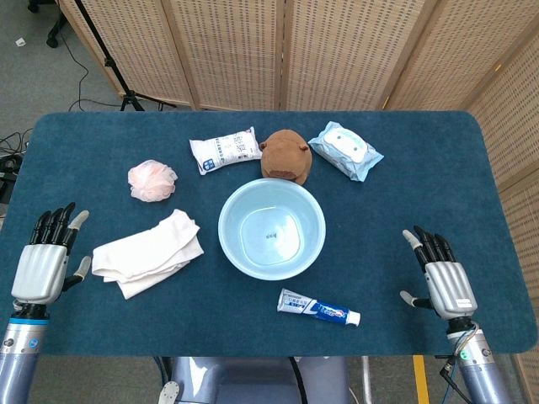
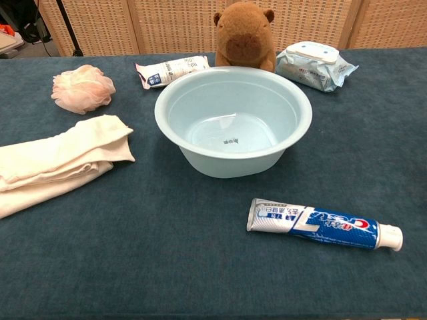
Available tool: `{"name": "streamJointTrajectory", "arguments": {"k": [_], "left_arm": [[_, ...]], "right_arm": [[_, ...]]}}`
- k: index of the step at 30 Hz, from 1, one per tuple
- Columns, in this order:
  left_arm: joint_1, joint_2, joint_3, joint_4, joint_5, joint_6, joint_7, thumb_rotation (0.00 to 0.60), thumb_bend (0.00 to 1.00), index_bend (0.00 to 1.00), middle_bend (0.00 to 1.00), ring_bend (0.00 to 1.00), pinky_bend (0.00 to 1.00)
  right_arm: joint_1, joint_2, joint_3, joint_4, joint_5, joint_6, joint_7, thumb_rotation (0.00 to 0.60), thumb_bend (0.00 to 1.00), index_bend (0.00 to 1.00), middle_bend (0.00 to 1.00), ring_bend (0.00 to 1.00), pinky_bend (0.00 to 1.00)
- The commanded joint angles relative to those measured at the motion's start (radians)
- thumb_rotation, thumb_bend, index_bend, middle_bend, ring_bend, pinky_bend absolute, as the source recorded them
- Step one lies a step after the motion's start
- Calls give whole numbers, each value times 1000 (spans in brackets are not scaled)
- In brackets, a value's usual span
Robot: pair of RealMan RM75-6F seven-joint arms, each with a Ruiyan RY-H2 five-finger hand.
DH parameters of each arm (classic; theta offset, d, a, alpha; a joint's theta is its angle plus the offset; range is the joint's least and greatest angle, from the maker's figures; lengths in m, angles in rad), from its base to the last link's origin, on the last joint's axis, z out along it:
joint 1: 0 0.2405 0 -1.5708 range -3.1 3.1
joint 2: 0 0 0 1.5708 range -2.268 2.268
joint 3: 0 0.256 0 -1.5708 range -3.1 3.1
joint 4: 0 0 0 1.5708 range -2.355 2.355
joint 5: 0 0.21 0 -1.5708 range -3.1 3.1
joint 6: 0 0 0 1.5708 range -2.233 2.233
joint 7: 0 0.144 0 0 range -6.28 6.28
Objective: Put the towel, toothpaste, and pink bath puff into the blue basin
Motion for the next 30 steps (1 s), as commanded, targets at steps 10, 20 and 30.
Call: {"name": "streamJointTrajectory", "arguments": {"k": [10, 20, 30], "left_arm": [[-15, -11, -3, -9, 0, -13, 21, 600, 364, 0, 0, 0, 40], [-16, -3, 5, -9, 3, -20, 5, 600, 364, 0, 0, 0, 40], [-14, 7, 13, -28, -18, -38, 16, 600, 363, 0, 0, 0, 40]], "right_arm": [[-13, 17, -12, -2, -1, 4, 17, 600, 131, 0, 0, 0, 0], [-17, 22, -6, -20, -17, 26, 11, 600, 131, 0, 0, 0, 0], [-15, 19, -7, -15, -13, 17, 13, 600, 131, 0, 0, 0, 0]]}}
